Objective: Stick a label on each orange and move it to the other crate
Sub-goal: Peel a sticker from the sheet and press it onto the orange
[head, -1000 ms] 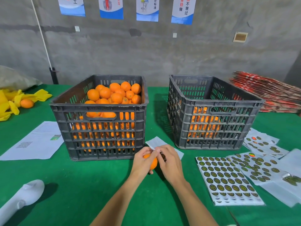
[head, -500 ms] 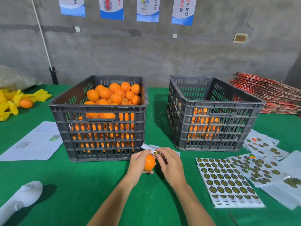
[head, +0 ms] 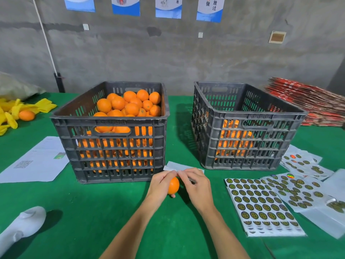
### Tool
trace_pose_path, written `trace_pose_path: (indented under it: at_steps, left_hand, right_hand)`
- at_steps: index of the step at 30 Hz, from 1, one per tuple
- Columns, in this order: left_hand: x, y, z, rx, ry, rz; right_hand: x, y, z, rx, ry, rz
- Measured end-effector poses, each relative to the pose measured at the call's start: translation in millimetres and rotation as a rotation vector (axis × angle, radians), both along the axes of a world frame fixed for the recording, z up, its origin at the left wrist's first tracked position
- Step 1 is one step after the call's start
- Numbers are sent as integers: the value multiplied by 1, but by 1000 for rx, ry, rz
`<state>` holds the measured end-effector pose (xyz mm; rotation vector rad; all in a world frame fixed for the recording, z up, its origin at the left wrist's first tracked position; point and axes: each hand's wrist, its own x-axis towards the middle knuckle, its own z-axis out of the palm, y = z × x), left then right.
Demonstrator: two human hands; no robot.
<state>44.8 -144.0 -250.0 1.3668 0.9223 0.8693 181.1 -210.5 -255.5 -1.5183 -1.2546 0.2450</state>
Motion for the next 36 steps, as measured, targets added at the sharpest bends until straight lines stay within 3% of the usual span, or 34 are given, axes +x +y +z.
trace_pose_path:
  at_steps: [9, 18, 22, 28, 36]
  left_hand:
    - [4, -5, -7, 147, 22, -1]
    - [6, -7, -7, 158, -11, -22]
    - [5, -7, -8, 140, -14, -47]
    - [4, -5, -10, 263, 54, -26]
    - [0, -7, -7, 435, 130, -40]
  right_hand:
    - [-1, -1, 1, -25, 74, -53]
    - [2, -4, 4, -23, 95, -85]
    - [6, -6, 7, -5, -20, -44]
    - [3, -7, 10, -26, -190, -94]
    - [4, -4, 8, -99, 179, -53]
